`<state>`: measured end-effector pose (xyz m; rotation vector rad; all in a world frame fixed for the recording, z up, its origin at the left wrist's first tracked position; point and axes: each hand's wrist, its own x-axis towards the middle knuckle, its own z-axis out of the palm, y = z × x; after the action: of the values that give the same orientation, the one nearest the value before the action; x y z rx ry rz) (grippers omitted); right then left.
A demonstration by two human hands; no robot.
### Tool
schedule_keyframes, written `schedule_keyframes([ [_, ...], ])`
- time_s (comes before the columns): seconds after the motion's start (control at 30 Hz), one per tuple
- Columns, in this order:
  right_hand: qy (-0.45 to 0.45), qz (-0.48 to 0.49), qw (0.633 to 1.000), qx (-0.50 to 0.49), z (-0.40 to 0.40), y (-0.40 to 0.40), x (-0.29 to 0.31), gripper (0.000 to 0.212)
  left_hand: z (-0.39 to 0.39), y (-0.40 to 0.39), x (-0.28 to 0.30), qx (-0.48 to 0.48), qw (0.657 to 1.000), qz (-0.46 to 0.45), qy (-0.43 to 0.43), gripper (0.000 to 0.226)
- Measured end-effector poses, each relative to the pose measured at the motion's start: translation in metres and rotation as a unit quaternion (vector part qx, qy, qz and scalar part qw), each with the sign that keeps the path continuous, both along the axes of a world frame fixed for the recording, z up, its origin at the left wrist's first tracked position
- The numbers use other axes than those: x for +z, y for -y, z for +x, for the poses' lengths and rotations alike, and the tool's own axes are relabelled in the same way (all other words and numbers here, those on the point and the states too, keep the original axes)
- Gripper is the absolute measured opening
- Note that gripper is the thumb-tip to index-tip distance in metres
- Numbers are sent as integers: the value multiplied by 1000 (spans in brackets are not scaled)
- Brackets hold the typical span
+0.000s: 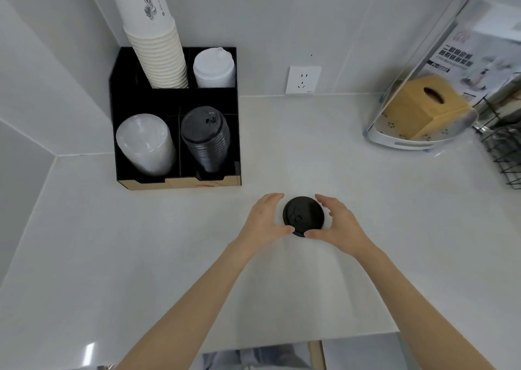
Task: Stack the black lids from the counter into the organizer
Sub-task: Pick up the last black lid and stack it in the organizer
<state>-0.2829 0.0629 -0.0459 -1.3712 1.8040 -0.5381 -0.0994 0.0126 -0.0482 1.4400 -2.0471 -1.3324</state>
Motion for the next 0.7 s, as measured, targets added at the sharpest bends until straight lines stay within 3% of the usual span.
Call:
schedule_keyframes([
  [0.13, -13, 11, 1000, 17, -2, 0, -8, 93, -9, -4, -12, 2, 1000, 10, 15, 78],
  [0.3, -22, -3, 999, 27, -2, 2, -12, 84, -18, -7, -15, 3, 1000, -10, 7, 66],
  [0.7, -15, -42, 998, 39, 14, 22, 3, 73, -5, 3, 0, 66, 997, -25, -14, 62],
])
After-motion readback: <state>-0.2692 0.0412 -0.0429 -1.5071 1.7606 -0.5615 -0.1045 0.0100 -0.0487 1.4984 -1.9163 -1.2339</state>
